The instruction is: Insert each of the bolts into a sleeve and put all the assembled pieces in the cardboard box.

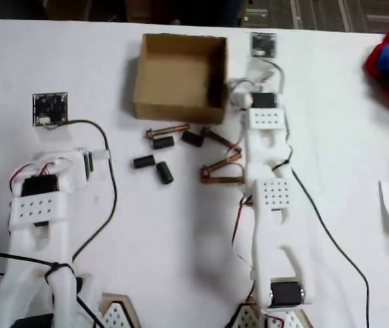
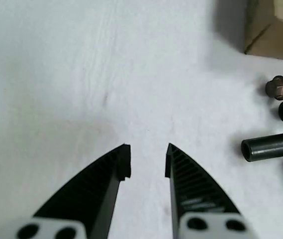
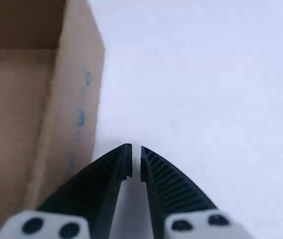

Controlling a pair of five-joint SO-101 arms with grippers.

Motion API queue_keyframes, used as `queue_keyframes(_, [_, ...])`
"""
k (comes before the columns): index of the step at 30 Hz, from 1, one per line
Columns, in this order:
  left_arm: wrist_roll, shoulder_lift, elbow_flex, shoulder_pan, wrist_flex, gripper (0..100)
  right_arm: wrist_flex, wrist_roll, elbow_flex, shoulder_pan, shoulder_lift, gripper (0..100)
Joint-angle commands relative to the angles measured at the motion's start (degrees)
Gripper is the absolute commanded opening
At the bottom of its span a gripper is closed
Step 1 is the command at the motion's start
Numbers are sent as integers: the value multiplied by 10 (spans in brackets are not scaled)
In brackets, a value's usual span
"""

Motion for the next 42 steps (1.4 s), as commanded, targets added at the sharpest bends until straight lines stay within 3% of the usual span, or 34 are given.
queue_keyframes(1, [-4, -4, -1, -6, -9, 136, 4, 5, -21, -42, -24, 21])
queue_keyframes(6, [-4, -4, -1, -6, -9, 136, 4, 14, -21, -26, -36, 21])
queue_keyframes(11, [-4, -4, -1, -6, -9, 136, 4, 85, -21, 0, -36, 21])
queue_keyframes(16, [-2, -4, -1, -6, -13, 136, 32, 87, -67, 14, -45, 21])
queue_keyframes(28, [-3, -4, -3, -6, -11, 136, 395, 86, -62, -45, -221, 21])
queue_keyframes(33, [-2, -4, -2, -8, -6, 138, 446, 94, -36, -102, -287, 24])
queue_keyframes(37, [-1, -4, -14, -63, 36, 138, 446, 135, 65, -167, -354, 25])
queue_keyframes(42, [-4, -4, -44, -243, 68, 139, 445, 159, 289, -253, -459, 43])
